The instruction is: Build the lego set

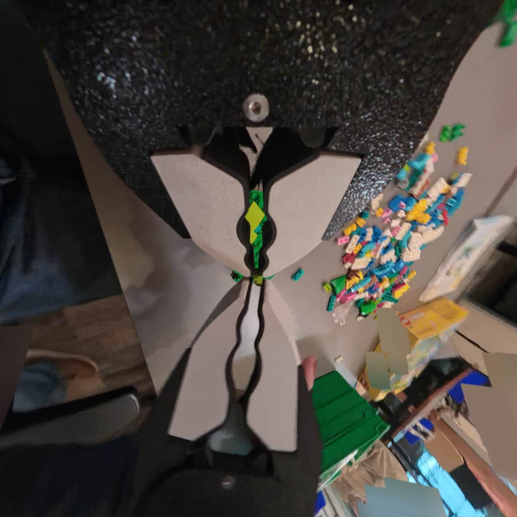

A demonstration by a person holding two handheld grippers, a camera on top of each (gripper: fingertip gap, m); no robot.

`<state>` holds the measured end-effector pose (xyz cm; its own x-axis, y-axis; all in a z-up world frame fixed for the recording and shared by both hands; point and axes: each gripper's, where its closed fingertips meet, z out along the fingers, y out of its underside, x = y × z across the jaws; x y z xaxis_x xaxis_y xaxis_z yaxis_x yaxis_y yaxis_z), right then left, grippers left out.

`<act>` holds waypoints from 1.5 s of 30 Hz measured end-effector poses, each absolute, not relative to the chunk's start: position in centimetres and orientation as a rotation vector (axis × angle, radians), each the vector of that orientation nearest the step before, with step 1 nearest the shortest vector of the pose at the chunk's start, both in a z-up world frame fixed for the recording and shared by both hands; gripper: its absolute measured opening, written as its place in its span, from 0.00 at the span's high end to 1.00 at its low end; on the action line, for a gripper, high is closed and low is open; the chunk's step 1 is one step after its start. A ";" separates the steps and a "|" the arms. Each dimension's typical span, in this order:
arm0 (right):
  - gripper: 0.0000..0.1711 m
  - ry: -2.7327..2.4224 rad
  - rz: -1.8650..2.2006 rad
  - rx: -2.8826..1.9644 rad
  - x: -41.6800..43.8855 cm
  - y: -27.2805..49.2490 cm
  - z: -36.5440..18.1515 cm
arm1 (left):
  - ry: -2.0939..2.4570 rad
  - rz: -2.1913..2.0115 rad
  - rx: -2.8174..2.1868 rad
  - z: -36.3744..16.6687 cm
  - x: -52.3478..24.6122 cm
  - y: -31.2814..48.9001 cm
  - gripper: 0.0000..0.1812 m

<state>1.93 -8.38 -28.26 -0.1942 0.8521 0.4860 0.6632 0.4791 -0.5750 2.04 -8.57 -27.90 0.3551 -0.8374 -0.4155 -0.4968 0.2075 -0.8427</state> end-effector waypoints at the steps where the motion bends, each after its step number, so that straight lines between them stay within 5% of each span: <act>1: 0.92 -1.909 0.284 -1.252 2.0 -8.1 -28.0 | 1.234 -0.423 -1.504 -27.8 1.7 -8.2 0.99; 8: 0.88 -1.799 0.070 -0.963 1.8 -8.5 -26.4 | 0.809 -1.206 -1.769 -26.2 1.4 -8.2 0.99; 25: 0.95 -1.778 -0.091 -0.825 0.8 -8.2 -26.3 | 0.593 -1.648 -1.848 -25.9 1.4 -9.0 0.99; 29: 0.95 -1.749 0.024 -0.922 1.0 -8.4 -26.3 | 0.672 -1.577 -1.803 -25.7 1.5 -9.3 0.98; 34: 0.95 -1.689 0.219 -1.375 3.1 -6.7 -28.6 | 1.014 -1.059 -1.788 -26.8 -0.1 -8.8 0.75; 45: 0.95 -1.549 0.689 -1.966 3.7 -7.5 -32.1 | 1.225 -0.521 -1.891 -31.4 1.0 -8.9 0.68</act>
<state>3.65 -7.54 -32.07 0.2088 0.9759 -0.0631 0.7003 -0.1942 -0.6870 1.01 -8.94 -31.37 0.4447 -0.8919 -0.0822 -0.5599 -0.2051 -0.8028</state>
